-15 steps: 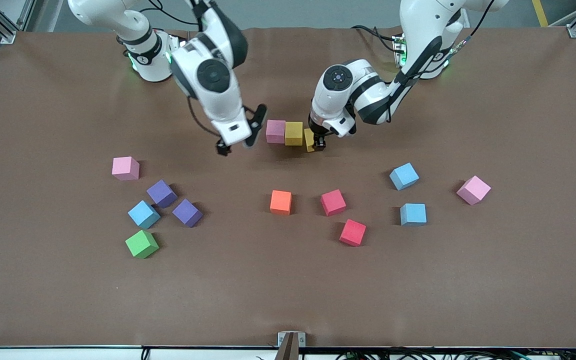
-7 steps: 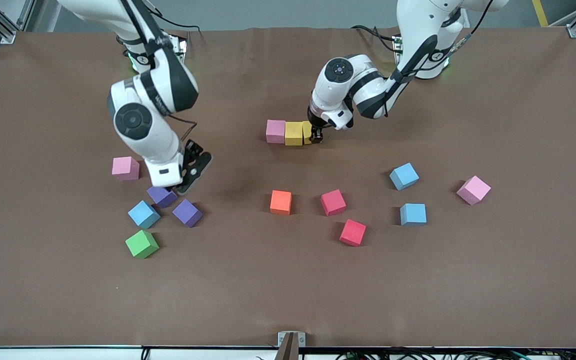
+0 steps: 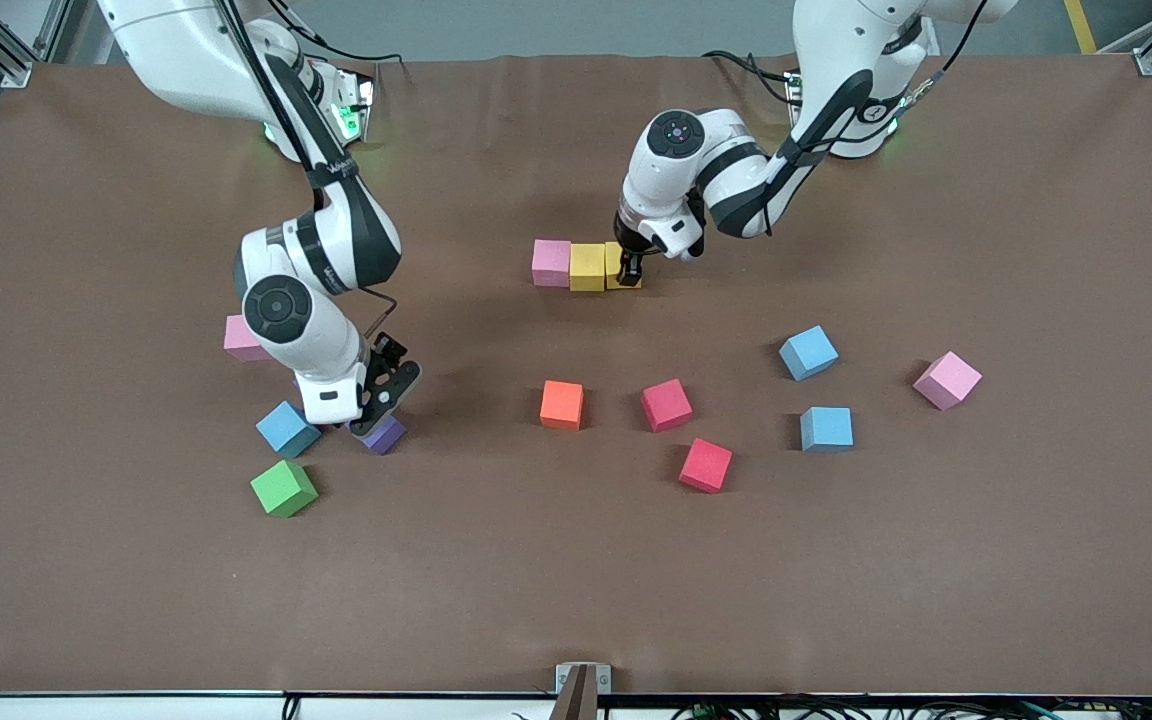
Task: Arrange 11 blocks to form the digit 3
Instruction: 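Release the yellow cube with the left gripper while the right gripper reaches purple, then grasp the purple cube with the right gripper while the left gripper reaches yellow, then set the purple cube below pink while the left gripper places yellow beside yellow, then grasp the orange cube with the left gripper while the right gripper reaches green, then grasp and carry the green cube with the right gripper toward the row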
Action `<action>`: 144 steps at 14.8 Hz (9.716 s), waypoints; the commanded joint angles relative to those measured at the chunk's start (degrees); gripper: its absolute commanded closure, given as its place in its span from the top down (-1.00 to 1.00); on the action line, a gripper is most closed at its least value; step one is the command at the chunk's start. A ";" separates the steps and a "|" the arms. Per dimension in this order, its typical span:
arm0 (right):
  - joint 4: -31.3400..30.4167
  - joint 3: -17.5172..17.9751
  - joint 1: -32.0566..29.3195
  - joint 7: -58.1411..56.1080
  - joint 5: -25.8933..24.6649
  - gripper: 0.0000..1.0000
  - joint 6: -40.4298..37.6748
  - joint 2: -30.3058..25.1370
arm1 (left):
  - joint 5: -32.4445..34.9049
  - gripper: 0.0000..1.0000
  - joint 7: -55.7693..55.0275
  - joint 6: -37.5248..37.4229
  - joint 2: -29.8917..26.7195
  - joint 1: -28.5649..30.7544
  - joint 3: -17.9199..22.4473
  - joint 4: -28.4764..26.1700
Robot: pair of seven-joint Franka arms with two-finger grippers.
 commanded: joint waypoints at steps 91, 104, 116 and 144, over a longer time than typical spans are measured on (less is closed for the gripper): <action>16.08 1.18 -12.82 -3.77 2.86 1.00 -11.75 6.77 | -1.18 0.98 6.53 -11.88 27.72 -6.66 9.77 53.04; 27.96 0.91 -17.75 -10.13 1.89 1.00 -11.58 19.00 | -1.27 0.98 9.43 -11.97 30.00 -7.80 9.86 53.21; 29.72 -0.41 -15.82 -5.13 2.51 0.60 -9.20 23.31 | -1.44 -0.62 12.07 -11.88 30.27 -7.19 9.86 53.22; 9.33 -1.02 18.89 58.06 10.59 -0.33 -4.11 10.74 | -0.65 -0.77 20.51 -36.57 19.02 13.55 -2.88 52.69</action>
